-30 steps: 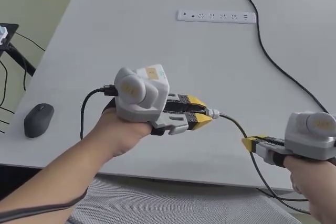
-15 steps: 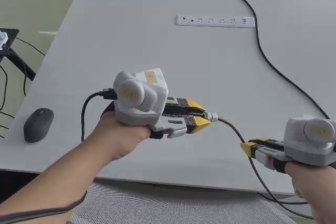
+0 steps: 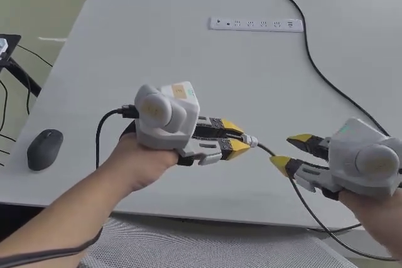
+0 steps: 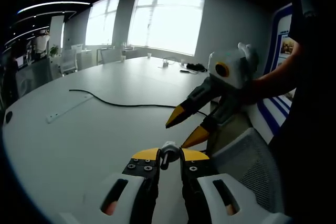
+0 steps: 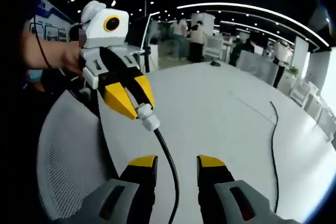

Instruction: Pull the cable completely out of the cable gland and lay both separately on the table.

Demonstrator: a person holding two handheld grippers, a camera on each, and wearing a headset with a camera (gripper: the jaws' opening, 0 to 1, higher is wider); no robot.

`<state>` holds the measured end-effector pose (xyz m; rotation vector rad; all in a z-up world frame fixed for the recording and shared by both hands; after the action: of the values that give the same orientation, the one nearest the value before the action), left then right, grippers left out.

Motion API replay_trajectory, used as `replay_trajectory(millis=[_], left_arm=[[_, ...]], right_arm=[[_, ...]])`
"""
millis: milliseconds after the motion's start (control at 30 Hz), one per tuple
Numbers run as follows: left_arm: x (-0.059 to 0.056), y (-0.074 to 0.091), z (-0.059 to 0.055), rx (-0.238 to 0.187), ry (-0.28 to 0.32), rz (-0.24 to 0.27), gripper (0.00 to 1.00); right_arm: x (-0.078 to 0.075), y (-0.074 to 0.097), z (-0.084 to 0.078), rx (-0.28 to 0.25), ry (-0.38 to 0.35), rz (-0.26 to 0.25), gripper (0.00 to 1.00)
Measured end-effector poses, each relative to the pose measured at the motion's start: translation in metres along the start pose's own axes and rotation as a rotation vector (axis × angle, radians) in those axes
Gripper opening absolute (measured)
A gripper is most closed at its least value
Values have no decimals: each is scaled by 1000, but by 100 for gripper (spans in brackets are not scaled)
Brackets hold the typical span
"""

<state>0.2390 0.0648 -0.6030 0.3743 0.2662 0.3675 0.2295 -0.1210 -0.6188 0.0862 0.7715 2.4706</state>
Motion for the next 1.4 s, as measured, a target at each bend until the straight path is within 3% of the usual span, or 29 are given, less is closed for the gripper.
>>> replay_trajectory(millis=[133,467,633,700,1000,1400], left_arm=[[0,1,1,0,1,0,15],[-2,0,1,1,2,-4,15],[-2,-2,1,-4,5,-8,15],[-2,-2,1,-3,6,-7,15],[-4,-3,2,-10,9,0,15],[-9,-1,6,-27,18,20,15]], right_arm=[[7,-7,10,4,91,20,26],[14,-17,14,8,168,59,12],[12,-22,10,23,164,70,7],[12,-21,9,24,153,74,1],[11,-18,8,12,148,75,0],[2,-11,-5,27,56,63,0]])
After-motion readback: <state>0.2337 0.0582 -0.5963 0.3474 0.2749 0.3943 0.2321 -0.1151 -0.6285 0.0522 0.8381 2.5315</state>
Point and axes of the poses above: the centre of the closed fingertips' face, and the gripper's own axes: y roughly backward along the fingers, x roughly to its left, z roughly out of its top, the point moved 10 cm from there along y, roughly backward along the fingers, and after that the axes turned 3 degrees about -x, right-handed, at the moved point
